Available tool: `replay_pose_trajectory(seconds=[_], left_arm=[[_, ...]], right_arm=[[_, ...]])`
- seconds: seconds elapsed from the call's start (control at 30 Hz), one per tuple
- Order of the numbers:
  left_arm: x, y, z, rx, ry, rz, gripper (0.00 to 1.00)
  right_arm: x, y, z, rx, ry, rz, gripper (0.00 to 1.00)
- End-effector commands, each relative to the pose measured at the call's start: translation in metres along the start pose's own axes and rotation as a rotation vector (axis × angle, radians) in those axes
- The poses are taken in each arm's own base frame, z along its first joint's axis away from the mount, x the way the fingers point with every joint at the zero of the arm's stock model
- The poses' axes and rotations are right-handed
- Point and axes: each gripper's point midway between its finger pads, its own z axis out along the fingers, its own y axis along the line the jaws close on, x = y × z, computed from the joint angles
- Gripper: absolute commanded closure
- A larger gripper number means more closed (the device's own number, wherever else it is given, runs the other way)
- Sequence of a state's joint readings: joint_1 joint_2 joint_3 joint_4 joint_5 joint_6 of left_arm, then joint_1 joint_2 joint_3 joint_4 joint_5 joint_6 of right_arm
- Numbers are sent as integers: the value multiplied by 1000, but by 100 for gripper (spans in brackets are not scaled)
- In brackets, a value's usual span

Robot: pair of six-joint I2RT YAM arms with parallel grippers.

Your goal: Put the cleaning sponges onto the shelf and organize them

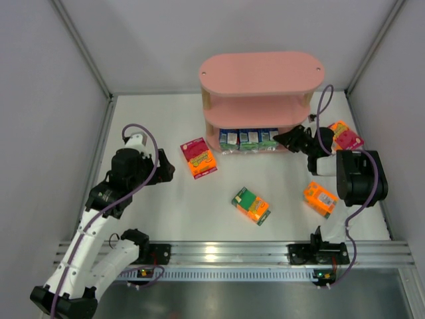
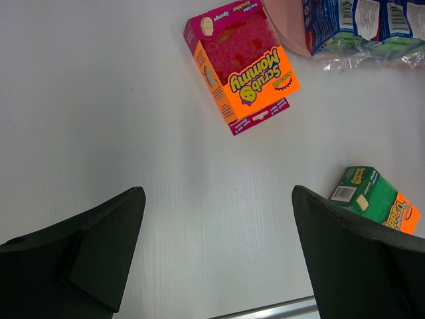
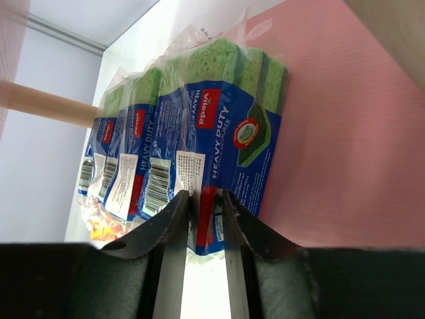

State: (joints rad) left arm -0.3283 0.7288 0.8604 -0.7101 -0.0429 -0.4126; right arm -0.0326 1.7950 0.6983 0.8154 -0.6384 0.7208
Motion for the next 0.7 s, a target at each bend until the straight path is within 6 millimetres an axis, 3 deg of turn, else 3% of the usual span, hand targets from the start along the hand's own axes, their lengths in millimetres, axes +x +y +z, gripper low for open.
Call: replay_pose_trajectory(seconds=[0.0,0.67], left_arm=[[-17,-6,-3,25,-64,-2,2],[-15,-7,-6,33,-71,-11,2]], right_arm=[[-27,21,8,-85,-73,-105,72],[-54,36,-19,-106,-164,-156,41]])
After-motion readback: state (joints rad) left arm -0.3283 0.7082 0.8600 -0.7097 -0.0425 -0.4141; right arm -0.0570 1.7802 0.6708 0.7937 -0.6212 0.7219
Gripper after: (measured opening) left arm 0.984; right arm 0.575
